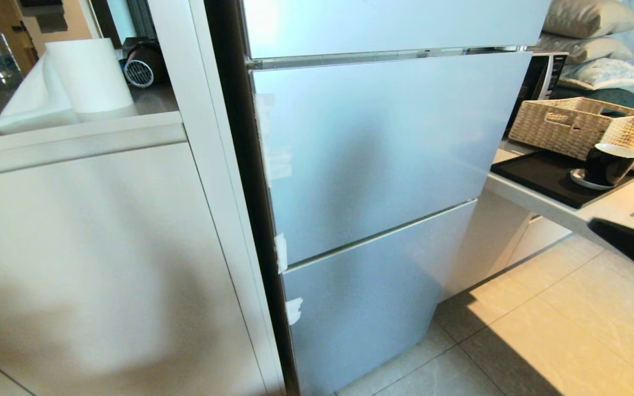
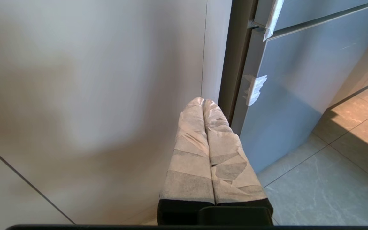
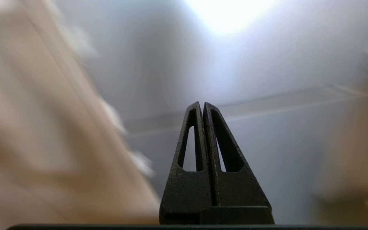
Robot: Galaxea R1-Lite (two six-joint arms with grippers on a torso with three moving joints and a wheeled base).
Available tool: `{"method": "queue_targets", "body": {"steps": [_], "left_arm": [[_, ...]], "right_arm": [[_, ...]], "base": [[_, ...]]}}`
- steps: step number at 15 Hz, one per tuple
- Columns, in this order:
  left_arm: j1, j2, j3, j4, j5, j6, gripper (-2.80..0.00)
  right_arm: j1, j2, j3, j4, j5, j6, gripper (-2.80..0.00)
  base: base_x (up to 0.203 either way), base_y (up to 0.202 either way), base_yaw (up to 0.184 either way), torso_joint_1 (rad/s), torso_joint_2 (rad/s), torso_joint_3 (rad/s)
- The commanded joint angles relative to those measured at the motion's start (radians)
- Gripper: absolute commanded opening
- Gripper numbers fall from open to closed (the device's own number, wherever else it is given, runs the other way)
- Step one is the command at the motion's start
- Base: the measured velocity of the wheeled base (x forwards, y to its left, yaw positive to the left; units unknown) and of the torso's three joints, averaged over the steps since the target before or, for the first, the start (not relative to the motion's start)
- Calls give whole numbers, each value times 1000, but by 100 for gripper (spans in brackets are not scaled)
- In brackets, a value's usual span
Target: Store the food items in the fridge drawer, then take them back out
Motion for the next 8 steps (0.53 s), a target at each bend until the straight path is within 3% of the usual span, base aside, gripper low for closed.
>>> {"method": "queue_targets", "body": {"steps": [1, 5, 8], "left_arm": [[0, 1, 0, 0, 0, 0, -280], [0, 1, 0, 0, 0, 0, -280], [0, 1, 0, -2, 0, 0, -280]], "right_arm": [[-121, -446, 164, 265, 13, -100, -280], [-238, -867, 330, 469, -20, -172, -280], [-292, -925, 394, 596, -91, -183, -280]], "base": [[0, 0, 0, 0, 0, 0], [0, 0, 0, 0, 0, 0], [0, 0, 0, 0, 0, 0]]}}
